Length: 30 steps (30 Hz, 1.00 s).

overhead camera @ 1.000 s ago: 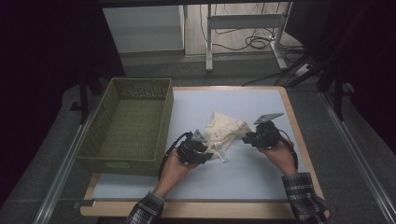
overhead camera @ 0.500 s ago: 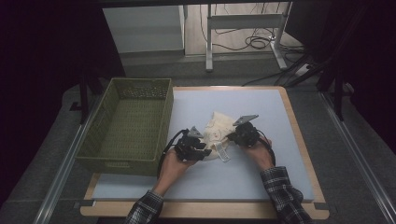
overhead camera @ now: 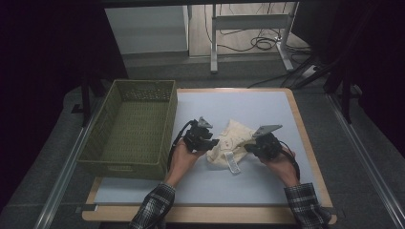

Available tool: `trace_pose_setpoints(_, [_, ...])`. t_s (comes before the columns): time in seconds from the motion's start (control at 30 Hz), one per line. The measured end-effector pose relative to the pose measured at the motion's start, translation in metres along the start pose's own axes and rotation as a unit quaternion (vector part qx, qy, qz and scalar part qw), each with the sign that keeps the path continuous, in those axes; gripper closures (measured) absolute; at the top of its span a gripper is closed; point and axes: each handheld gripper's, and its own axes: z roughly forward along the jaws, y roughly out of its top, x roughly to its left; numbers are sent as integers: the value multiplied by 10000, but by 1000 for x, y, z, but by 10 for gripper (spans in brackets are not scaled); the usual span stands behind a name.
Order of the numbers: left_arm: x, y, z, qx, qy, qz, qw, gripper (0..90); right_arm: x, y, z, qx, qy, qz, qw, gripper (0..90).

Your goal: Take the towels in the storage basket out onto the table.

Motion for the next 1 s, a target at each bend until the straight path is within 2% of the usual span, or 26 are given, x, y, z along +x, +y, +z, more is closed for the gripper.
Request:
trace_pose_setpoints(0.07, [3,3,10,27,-36,-38,10000,601,1,-7,-4,15,21,26,10000,887])
trace_pose_setpoints(0.23, [-3,11,40,314,-143,85,9994,577,1,-22,-1,27,64,102,9999,884])
trace_pose_setpoints(0.33, [-11,11,54,580,-45,235,9980,582,-1,-27,1,15,95,132,9999,884])
trace_pose_setpoints(0.37, [-12,10,58,653,-50,268,9975,627,-1,-28,1,20,99,151,9998,884])
trace_pose_setpoints(0.4, [-12,9,58,583,-111,212,9980,661,-1,-29,1,10,103,168,9998,883])
trace_pose_setpoints(0.43, [-12,9,58,591,-166,132,9980,746,-1,-30,1,-6,111,156,9998,884])
trace_pose_setpoints(0.47, [-13,9,57,628,-219,164,9976,862,-1,-30,1,-28,112,180,9998,884])
trace_pose_setpoints(0.53, [-14,11,55,725,-21,298,9969,889,0,-31,-1,-22,110,184,9998,885])
trace_pose_setpoints(0.57, [-14,12,52,687,100,345,9970,891,0,-31,-2,-24,100,174,9998,885])
trace_pose_setpoints(0.63, [-7,12,44,512,254,218,9981,891,0,-31,-7,-44,77,173,9998,885])
trace_pose_setpoints(0.7, [0,12,37,421,450,109,9980,889,-1,-32,-13,-54,45,181,9998,885])
trace_pose_setpoints(0.83, [9,8,26,511,796,21,9955,882,-3,-37,-27,-58,-101,143,9998,885])
trace_pose_setpoints(0.9, [11,4,23,655,1017,16,9927,880,-3,-39,-33,-53,-185,142,9997,885])
trace_pose_setpoints(1.0, [14,-2,20,741,1114,-44,9910,876,-4,-46,-45,-53,-291,207,9993,885])
